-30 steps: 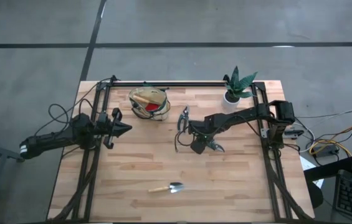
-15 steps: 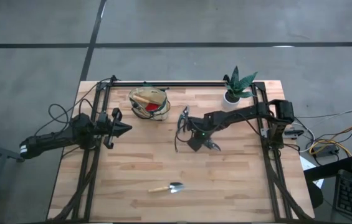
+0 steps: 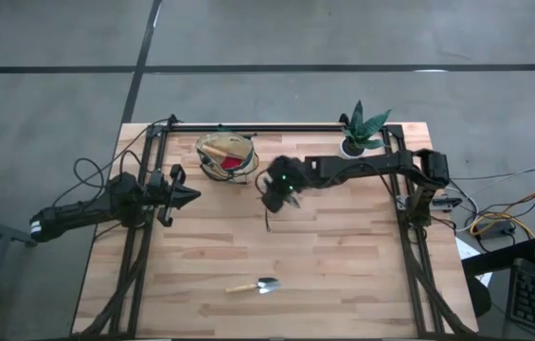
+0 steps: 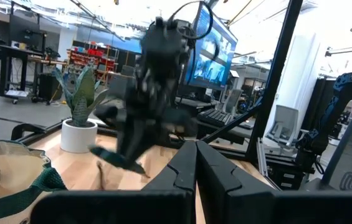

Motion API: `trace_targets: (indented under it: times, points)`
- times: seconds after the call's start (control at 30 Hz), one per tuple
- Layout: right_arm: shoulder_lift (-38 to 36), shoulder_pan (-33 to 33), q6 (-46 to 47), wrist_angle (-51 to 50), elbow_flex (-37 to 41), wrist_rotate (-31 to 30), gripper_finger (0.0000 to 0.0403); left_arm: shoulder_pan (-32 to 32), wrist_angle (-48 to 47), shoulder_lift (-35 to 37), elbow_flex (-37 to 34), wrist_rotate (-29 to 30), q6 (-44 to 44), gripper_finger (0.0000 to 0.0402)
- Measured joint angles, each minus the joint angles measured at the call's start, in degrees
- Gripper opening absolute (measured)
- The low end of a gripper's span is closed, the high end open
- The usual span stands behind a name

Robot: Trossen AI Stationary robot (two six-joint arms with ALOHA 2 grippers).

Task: Pick & Place Garden tools in Gardening bag
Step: Put the bottom shear scissor into the gardening bag

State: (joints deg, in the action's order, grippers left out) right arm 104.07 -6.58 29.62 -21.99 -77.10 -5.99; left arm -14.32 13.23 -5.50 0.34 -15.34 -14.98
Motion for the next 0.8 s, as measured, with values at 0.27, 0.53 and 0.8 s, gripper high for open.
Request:
trace_targets:
  times: [0.27, 0.53, 0.8]
  points:
    - [-0.14, -2.79, -6.77, 21.99, -2.73, -1.65, 0.0047, 0.02, -0.02, 0.0, 0.0, -0.02, 0.0, 0.001]
    - [-0.09, -7.59, -11.73, 38.43, -0.61, 0.16, 0.0046, 0.02, -0.04, 0.0, 0.0, 0.0, 0.0, 0.001]
    - [1.02, -10.43, -10.36, 52.38, 5.12, 6.02, 0.0046, 0.01, -0.05, 0.0, 0.0, -0.02, 0.0, 0.001]
